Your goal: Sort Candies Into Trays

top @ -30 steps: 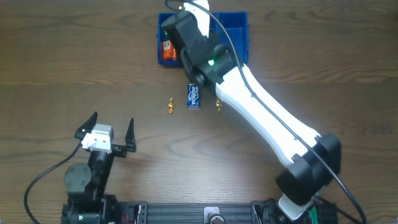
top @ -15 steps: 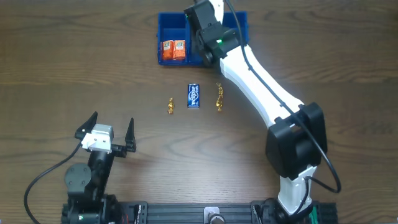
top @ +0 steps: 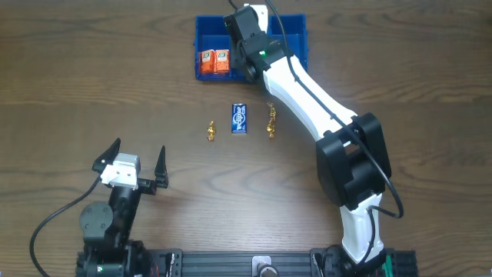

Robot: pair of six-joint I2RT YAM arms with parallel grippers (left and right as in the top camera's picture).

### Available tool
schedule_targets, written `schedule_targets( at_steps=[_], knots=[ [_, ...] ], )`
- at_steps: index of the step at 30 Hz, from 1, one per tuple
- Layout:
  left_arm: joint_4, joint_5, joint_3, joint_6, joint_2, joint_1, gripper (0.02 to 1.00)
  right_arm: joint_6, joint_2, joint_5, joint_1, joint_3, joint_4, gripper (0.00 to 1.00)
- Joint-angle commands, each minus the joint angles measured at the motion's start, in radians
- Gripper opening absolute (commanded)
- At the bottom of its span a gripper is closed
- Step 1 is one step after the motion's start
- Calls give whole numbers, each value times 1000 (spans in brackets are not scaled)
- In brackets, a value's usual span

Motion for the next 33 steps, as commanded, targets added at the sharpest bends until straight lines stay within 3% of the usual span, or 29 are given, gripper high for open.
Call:
schedule_targets(
  at_steps=[1,15,19,23,24,33],
  knots=[
    [-32,18,-24,11,-6,-2,996,2,42,28,-4,27,13,244],
    [-32,18,-24,11,-6,-2,996,-1,47,53,-4,27,19,261],
    [-32,18,-24,11,-6,-2,996,-1,47,53,-4,27,18,463],
    [-32,18,-24,11,-6,-2,996,-1,47,58,-4,27,19,947],
    [-32,18,-24,11,-6,-2,993,-1,47,62,-4,27,19,998],
    [-32,18,-24,11,-6,-2,993,0,45,71,0,50,-53,998]
  ],
)
